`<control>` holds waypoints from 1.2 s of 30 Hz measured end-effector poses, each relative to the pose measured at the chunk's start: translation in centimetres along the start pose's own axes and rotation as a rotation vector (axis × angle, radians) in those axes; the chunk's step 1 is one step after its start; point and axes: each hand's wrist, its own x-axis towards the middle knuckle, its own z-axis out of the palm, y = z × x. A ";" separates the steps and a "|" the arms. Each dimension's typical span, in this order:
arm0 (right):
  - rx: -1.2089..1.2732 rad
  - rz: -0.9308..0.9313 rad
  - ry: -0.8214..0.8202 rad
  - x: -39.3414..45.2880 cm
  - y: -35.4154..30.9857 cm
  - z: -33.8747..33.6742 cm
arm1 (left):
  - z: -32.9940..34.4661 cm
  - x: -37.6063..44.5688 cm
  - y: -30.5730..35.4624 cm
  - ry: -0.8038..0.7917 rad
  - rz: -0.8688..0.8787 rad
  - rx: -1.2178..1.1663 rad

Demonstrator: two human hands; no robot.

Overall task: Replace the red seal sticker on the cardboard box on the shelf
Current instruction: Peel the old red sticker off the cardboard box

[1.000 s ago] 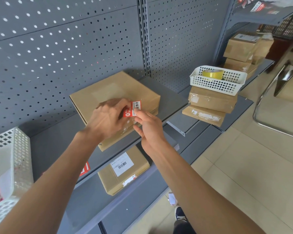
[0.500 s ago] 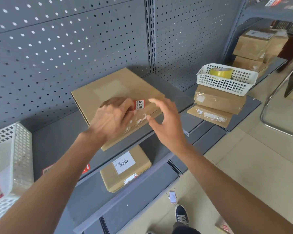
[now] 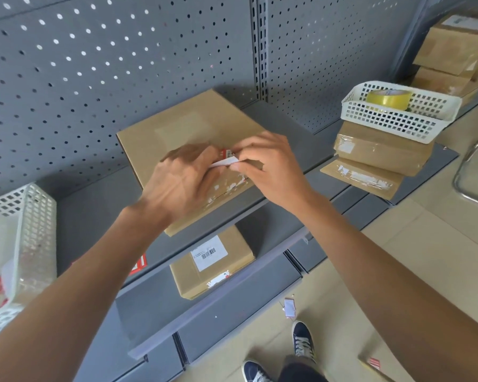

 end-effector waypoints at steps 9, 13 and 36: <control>0.111 0.113 -0.030 0.7 -0.8 -0.5 | -0.2 -0.1 0.1 -0.034 -0.084 -0.002; 0.153 0.154 -0.014 0.6 -1.1 -0.5 | -0.3 -0.1 0.2 -0.072 -0.102 0.001; 0.068 0.225 -0.176 1.3 -2.6 -2.2 | -0.7 -0.2 0.3 -0.138 -0.143 -0.036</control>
